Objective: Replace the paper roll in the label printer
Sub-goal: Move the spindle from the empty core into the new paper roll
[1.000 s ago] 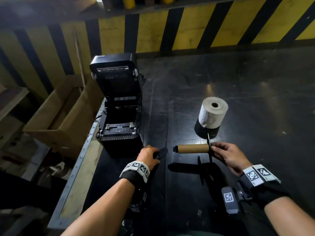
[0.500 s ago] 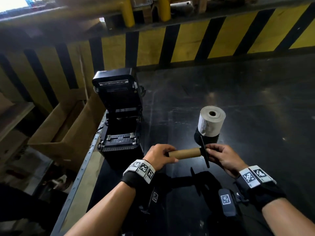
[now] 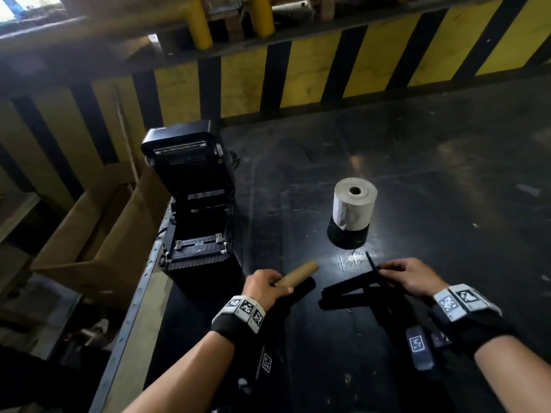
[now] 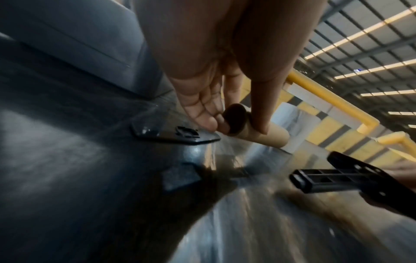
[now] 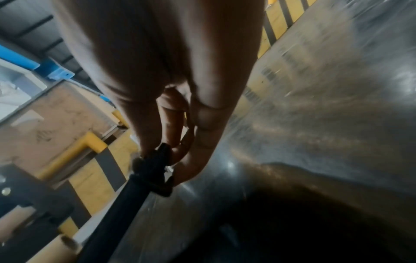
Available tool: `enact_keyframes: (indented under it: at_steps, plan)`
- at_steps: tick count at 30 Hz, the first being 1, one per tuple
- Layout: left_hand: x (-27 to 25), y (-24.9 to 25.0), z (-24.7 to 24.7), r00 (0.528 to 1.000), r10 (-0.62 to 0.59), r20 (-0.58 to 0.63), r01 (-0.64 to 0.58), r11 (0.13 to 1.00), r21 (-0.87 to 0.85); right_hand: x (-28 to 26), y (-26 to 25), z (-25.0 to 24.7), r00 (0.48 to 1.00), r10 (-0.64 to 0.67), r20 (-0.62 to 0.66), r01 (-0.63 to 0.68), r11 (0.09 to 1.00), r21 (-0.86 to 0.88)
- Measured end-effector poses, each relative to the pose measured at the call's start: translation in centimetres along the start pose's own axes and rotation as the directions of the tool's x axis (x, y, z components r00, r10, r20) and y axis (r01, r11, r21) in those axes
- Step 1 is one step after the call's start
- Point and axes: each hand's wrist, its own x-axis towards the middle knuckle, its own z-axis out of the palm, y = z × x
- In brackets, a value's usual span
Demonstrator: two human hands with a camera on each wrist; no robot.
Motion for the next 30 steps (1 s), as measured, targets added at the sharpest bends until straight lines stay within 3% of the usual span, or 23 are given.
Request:
enact_keyframes:
  at_steps: [5,13,18,23,30]
  plan:
    - [-0.1,0.2,2.0,0.996,-0.024,0.085,0.015,0.995,0.101,1.0,-0.1,1.3,0.999,-0.037,0.033,0.045,0.959,-0.279]
    - [0.7,0.4,0.9,0.996,0.036,0.082,-0.051,0.982,0.183,1.4,-0.9,0.9,0.998,-0.023,0.064,0.05,0.885,-0.462]
    - [4.4,3.9,-0.1,0.997,0.071,-0.009,-0.071,0.997,-0.028,2.3,-6.3,-1.3,0.988,-0.148,-0.035,0.116,0.879,-0.463]
    - [10.6,9.0,0.9,0.994,0.069,0.079,-0.039,0.941,-0.336,6.5,-11.9,-2.6,0.915,-0.375,-0.148,0.24,0.803,-0.545]
    - [14.9,13.7,3.9,0.973,0.1,0.21,0.036,0.827,-0.561,11.7,-13.1,-0.4,0.957,-0.288,-0.04,0.2,0.752,-0.628]
